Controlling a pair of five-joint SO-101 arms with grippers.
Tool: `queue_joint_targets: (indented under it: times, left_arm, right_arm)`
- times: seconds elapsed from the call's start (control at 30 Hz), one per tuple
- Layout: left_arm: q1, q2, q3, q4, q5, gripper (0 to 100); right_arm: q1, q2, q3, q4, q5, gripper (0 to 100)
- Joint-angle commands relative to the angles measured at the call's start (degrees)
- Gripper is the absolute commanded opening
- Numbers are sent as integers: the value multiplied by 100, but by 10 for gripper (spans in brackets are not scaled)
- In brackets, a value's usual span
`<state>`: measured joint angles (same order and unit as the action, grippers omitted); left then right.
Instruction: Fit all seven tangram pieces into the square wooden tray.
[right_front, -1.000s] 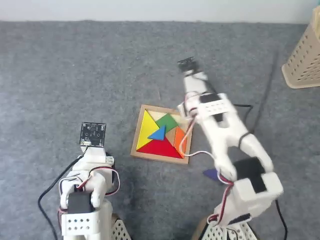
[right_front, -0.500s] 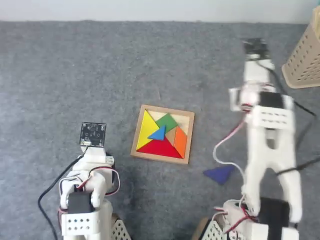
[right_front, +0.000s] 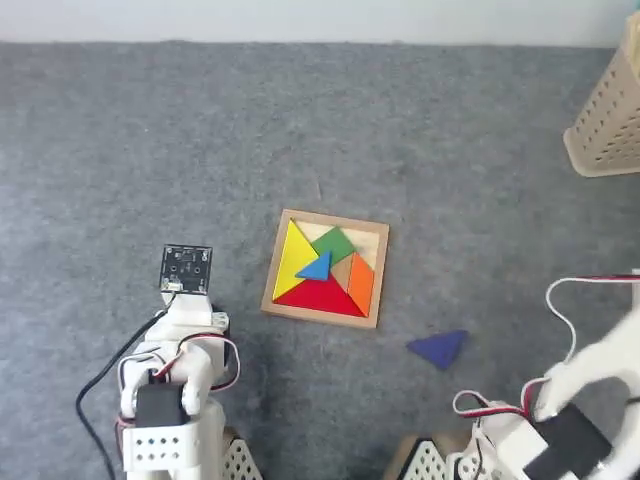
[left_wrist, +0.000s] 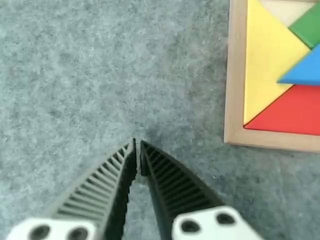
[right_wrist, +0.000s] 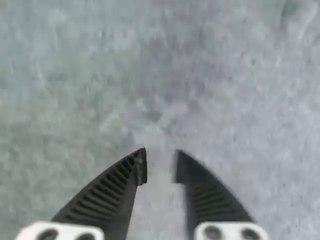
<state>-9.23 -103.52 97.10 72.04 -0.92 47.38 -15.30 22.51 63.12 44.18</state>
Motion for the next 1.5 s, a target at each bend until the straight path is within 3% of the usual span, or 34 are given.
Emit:
queue_joint_targets:
  times: [0.0,0.13,0.23,0.43,0.47,0.53,0.57,0.7,0.73,0.8,0.83,0.97,1.0,1.07,1.1,1.2,1.23,1.27,1.3,1.33,1.37,1.47]
  left_arm:
    - [26,-105,-57,35,-18,17]
    - [26,-105,-57,35,-18,17]
    - [26,-105,-57,35,-18,17]
    - [26,-105,-57,35,-18,17]
    - [26,-105,-57,35,-18,17]
    - [26,-105,-57,35,-18,17]
    - [26,-105,-57,35,-18,17]
    - [26,-105,-57,35,-18,17]
    - [26,-105,-57,35,-18,17]
    - [26,-105,-57,35,-18,17]
    - [26,-105,-57,35,-18,17]
    - [26,-105,-57,35,-18,17]
    - [26,-105,-57,35,-18,17]
    - [26,-105,-57,35,-18,17]
    - [26,-105,-57,35,-18,17]
    - [26,-105,-57,35,-18,17]
    - [26,-105,-57,35,-18,17]
    - [26,-105,-57,35,-18,17]
    - [26,-105,-57,35,-18,17]
    - [26,-105,-57,35,-18,17]
    - [26,-105,-57,35,-18,17]
    - [26,-105,-57,35,-18,17]
  right_arm:
    - [233,-374,-246,66,132,252]
    - [268,-418,-246,75,176,222]
    - [268,-391,-246,22,220,0]
    - [259,-391,-237,75,105,241]
    - [259,-400,-220,84,167,210]
    - [251,-382,-229,40,255,21]
    - [251,-374,-237,31,211,0]
    - [259,-374,-220,40,-70,247]
    - [259,-374,-211,75,18,231]
    - [259,-374,-220,31,123,18]
    - [259,-374,-237,22,53,0]
    - [259,-409,-237,84,-114,298]
    - [242,-418,-202,119,105,268]
    - [233,-391,-202,136,308,0]
    - [242,-374,-202,75,141,17]
    - [295,-374,-202,-31,-211,312]
    - [295,-374,-193,-22,-167,357]
    - [295,-374,-176,57,35,336]
    - [286,-374,-176,171,299,222]
    - [277,-374,-185,215,422,40]
    - [277,-374,-185,154,246,0]
    - [295,-374,-193,13,-132,287]
